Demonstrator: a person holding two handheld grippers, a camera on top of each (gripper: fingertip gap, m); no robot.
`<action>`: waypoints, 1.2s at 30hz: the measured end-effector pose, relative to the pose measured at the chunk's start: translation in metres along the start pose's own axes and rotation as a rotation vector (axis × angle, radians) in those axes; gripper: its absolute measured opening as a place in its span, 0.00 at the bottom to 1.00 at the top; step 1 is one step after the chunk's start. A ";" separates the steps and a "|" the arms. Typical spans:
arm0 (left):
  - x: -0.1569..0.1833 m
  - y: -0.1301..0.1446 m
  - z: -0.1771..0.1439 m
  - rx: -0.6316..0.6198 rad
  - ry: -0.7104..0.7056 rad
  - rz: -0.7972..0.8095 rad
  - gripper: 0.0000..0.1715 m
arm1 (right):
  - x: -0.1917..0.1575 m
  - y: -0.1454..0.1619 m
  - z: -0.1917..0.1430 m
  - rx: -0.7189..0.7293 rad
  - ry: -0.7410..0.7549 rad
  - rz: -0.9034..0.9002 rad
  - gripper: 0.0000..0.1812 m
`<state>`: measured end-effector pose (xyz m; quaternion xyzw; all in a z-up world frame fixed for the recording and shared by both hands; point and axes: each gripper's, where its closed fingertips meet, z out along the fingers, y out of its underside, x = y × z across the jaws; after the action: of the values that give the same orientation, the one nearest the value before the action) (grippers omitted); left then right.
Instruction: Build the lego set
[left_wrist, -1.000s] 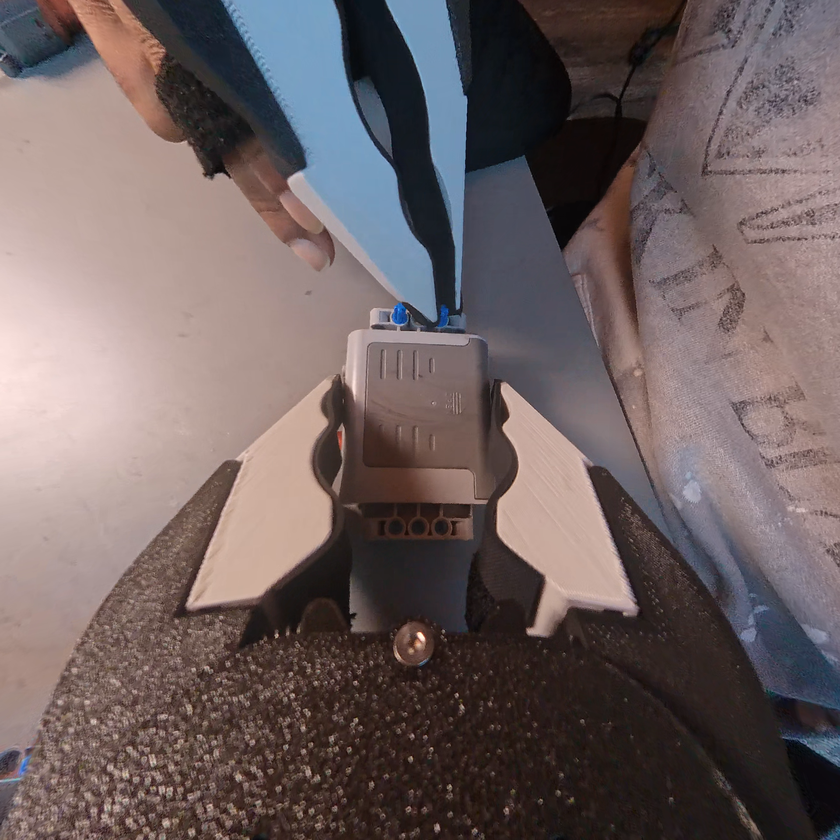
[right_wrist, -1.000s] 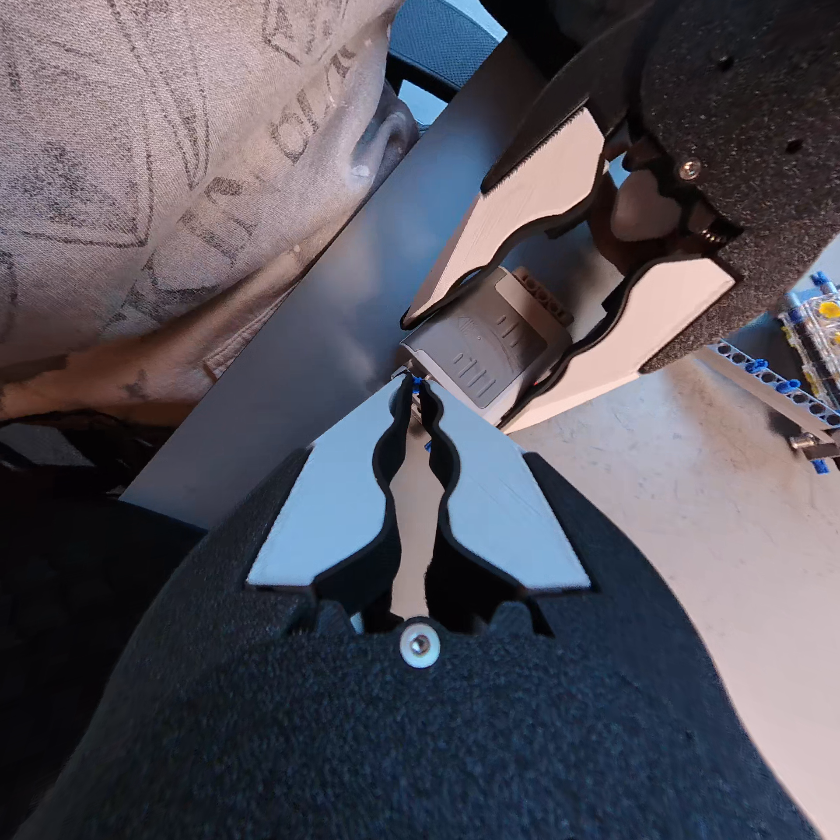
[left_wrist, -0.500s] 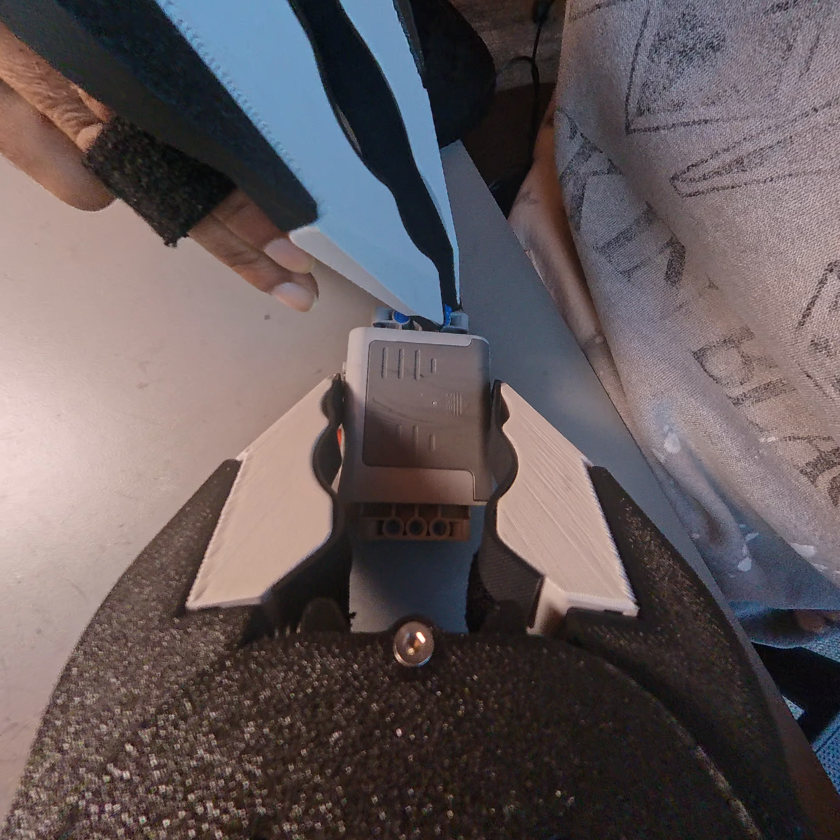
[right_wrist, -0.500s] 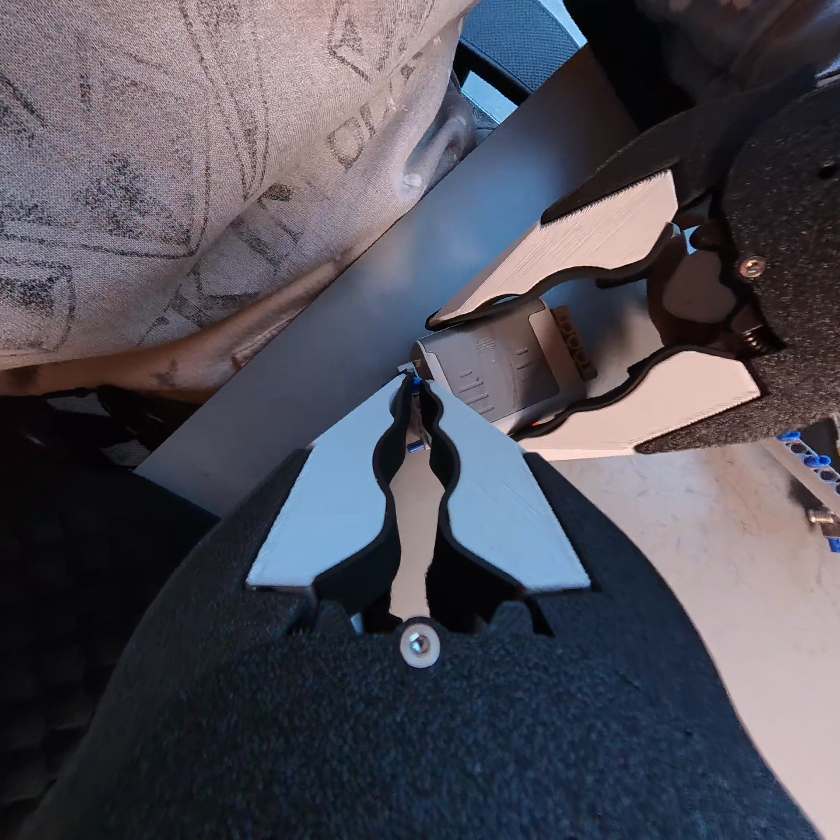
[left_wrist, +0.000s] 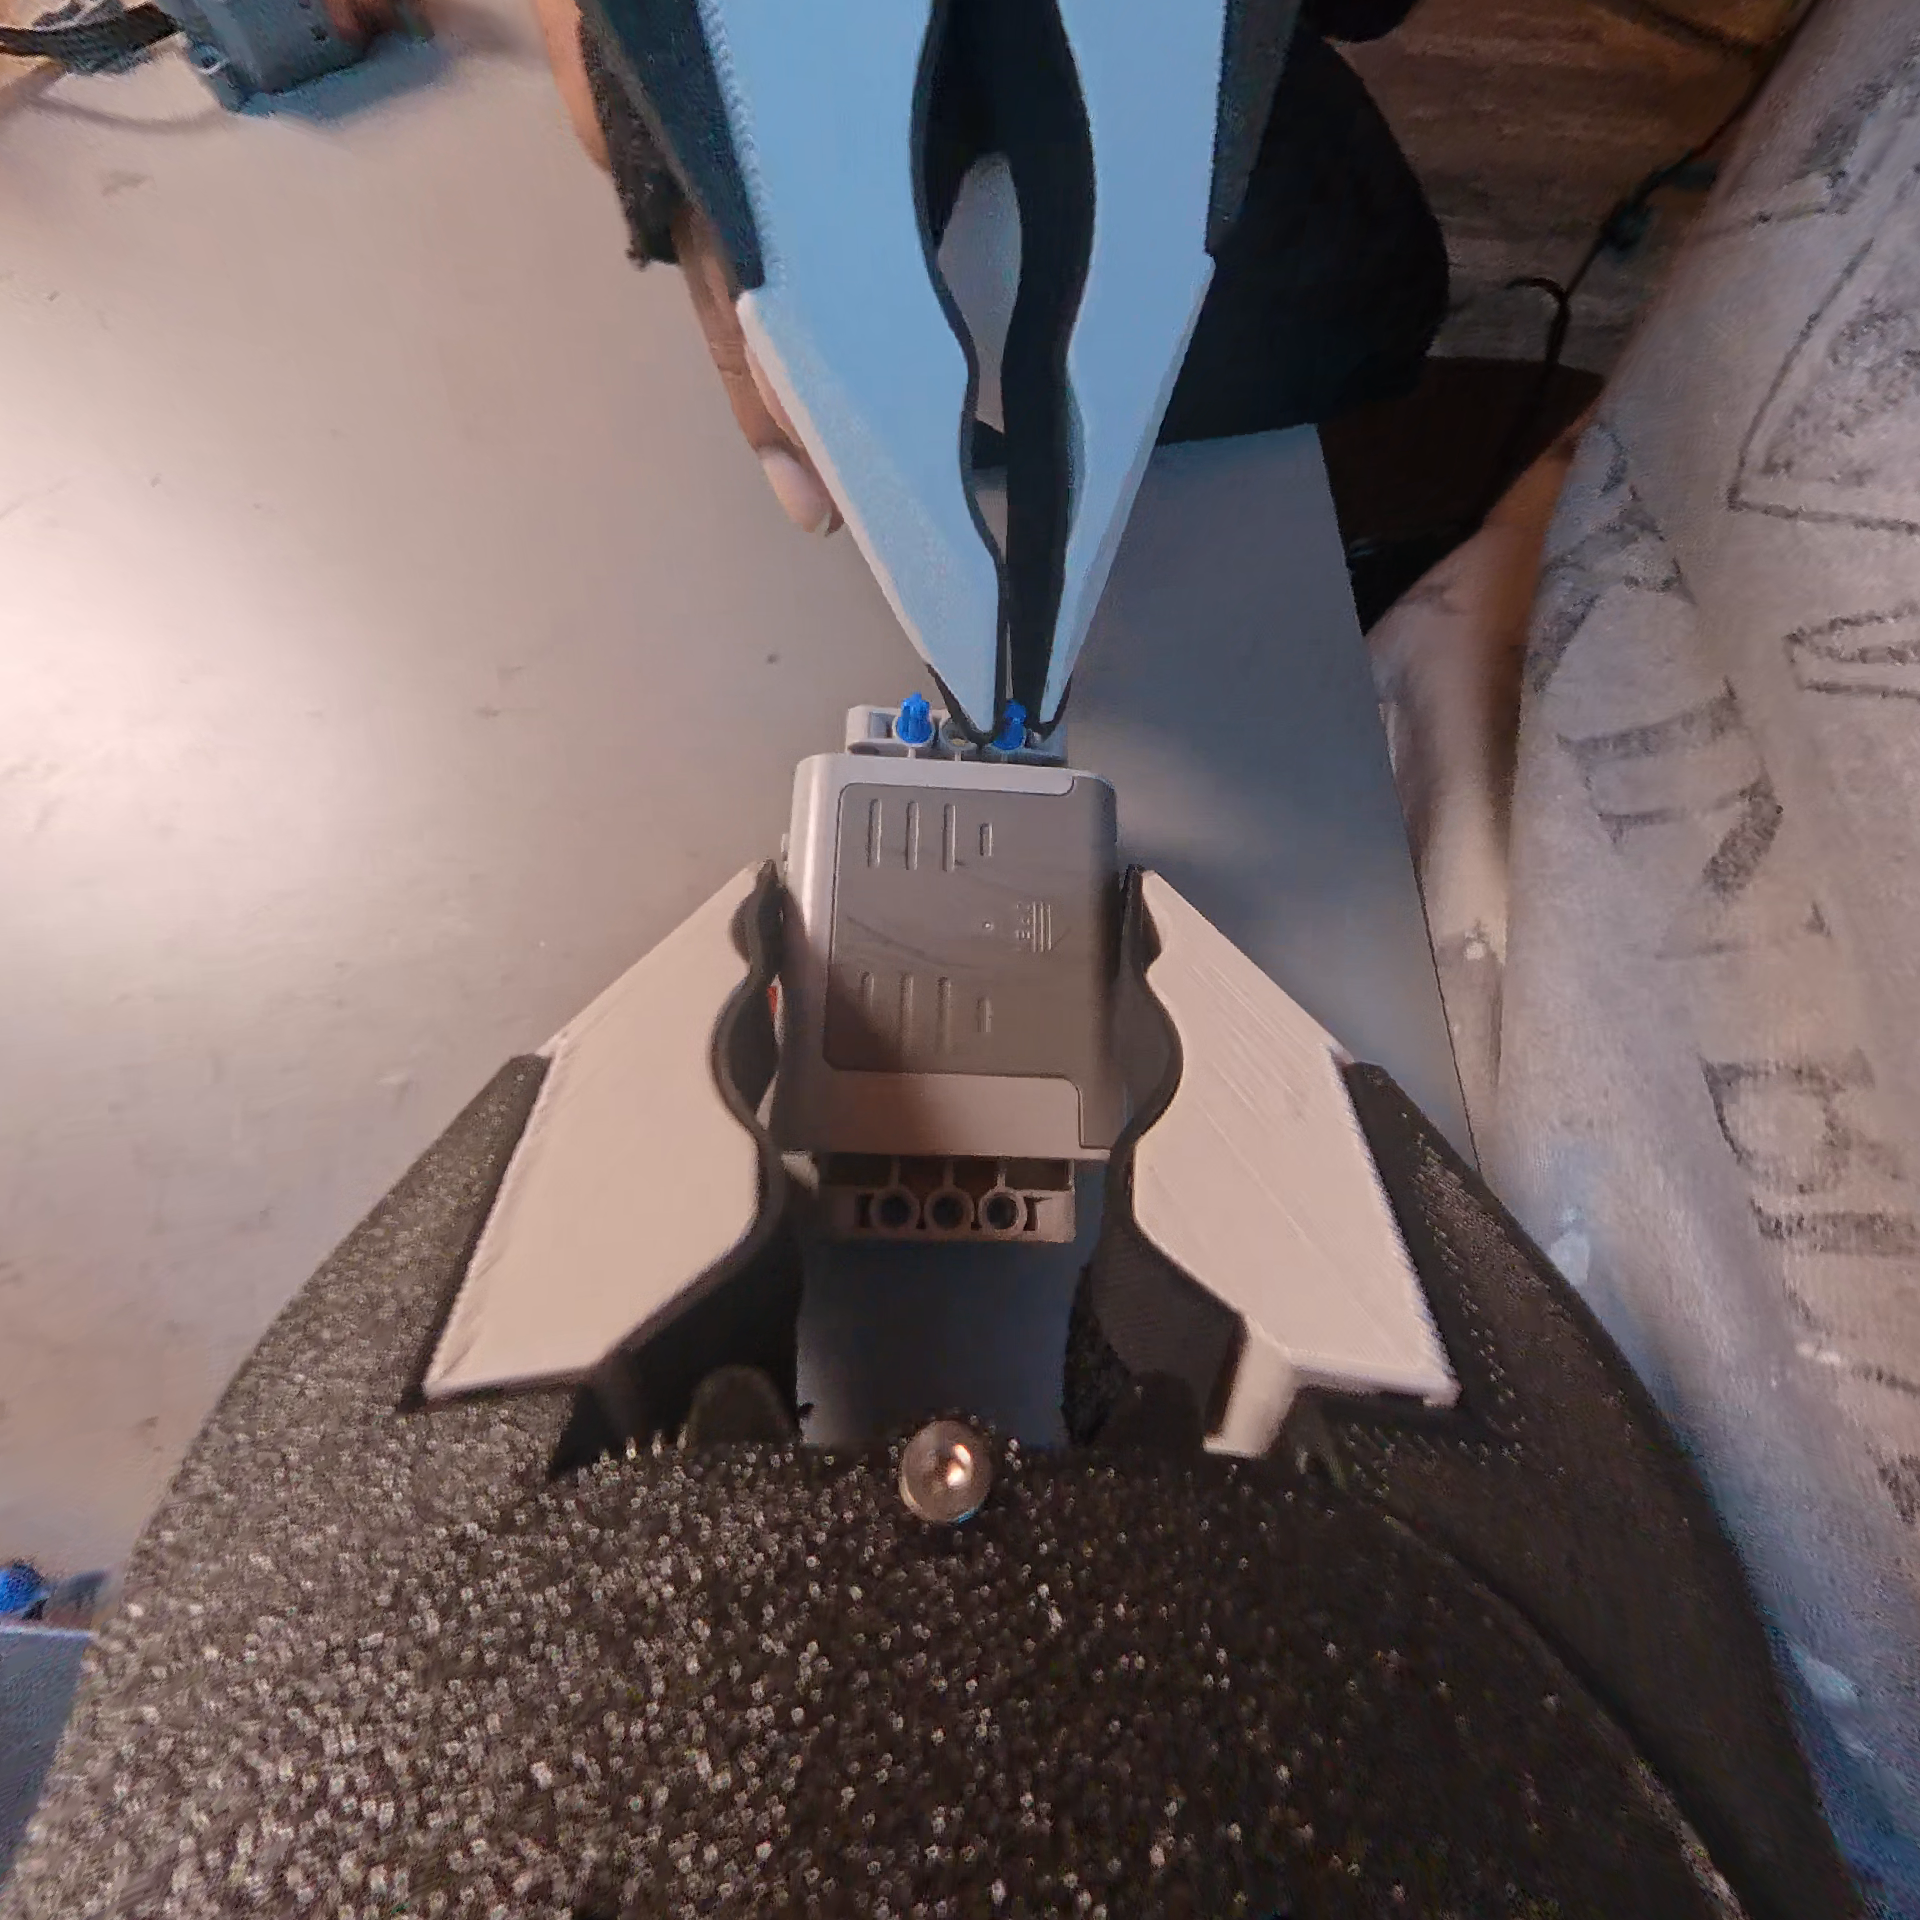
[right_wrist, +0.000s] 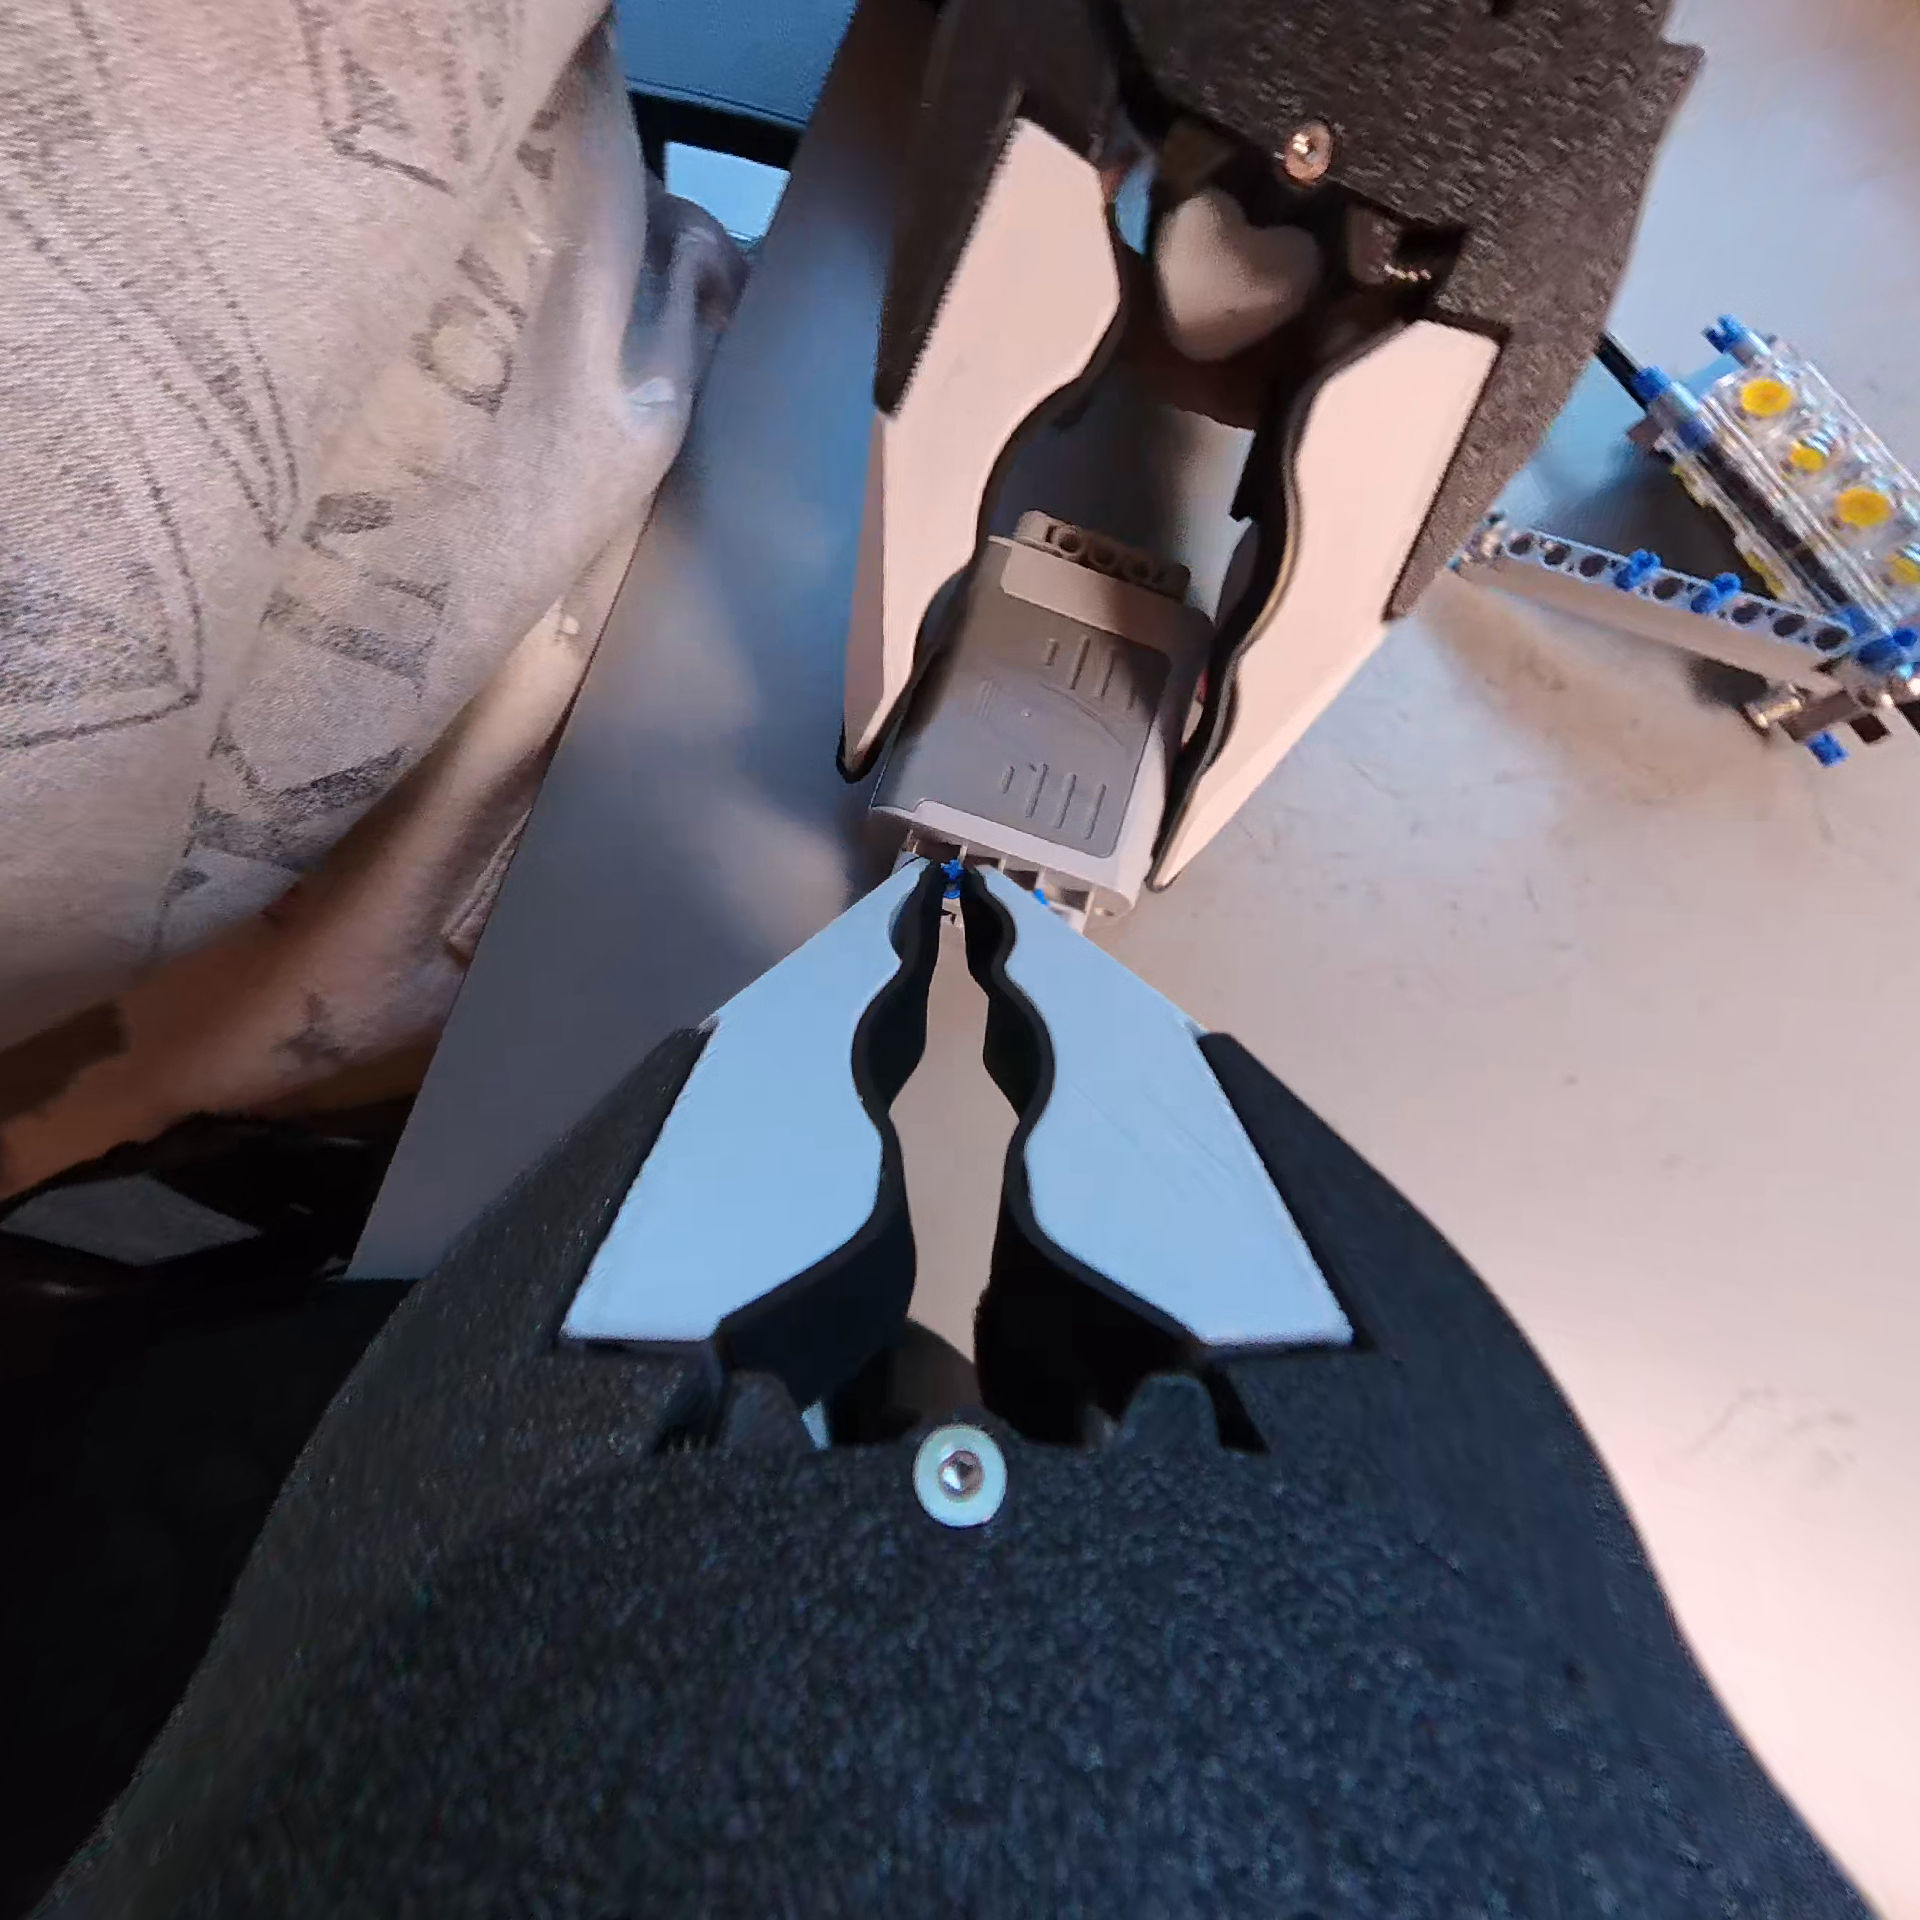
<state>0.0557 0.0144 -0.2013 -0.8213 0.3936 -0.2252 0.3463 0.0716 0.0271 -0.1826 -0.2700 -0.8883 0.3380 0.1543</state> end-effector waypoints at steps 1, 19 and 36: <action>-0.001 0.000 0.000 0.002 -0.023 -0.017 0.37 | 0.002 0.001 0.000 -0.006 0.016 0.023 0.01; -0.017 0.000 0.001 0.039 -0.306 -0.224 0.37 | 0.021 0.006 0.000 -0.038 0.343 0.435 0.01; -0.021 0.001 0.003 0.050 -0.337 -0.244 0.36 | 0.025 0.007 0.001 0.005 0.505 0.671 0.01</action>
<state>0.0448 0.0316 -0.2058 -0.8801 0.2220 -0.1347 0.3974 0.0534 0.0459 -0.1861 -0.6184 -0.6845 0.2950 0.2490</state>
